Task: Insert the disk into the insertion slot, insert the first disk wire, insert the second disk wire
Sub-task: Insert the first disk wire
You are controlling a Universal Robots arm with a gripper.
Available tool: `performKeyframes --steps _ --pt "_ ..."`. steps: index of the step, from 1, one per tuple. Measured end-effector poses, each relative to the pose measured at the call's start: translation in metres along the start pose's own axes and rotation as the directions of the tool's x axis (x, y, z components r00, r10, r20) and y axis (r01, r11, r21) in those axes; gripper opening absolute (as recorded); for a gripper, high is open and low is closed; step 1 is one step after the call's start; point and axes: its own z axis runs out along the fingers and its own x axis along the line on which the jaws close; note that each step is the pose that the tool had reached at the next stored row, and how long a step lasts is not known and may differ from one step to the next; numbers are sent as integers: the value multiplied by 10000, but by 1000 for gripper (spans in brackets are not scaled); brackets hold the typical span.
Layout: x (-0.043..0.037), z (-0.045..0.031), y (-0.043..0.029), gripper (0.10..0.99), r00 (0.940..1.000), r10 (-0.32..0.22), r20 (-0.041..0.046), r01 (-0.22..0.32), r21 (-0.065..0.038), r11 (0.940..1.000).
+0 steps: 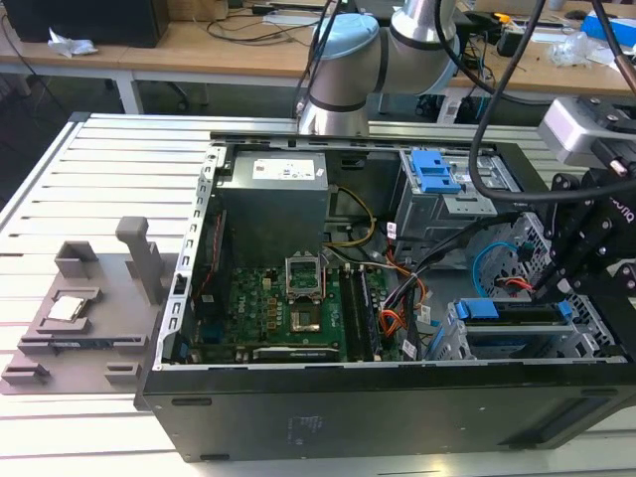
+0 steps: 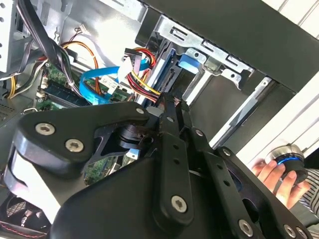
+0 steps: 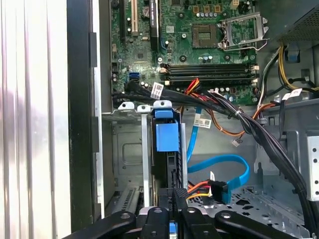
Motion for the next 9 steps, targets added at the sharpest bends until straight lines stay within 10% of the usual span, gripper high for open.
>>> performKeyframes --steps 9 --pt "3 53 -8 161 10000 -1 -1 1 1 10000"
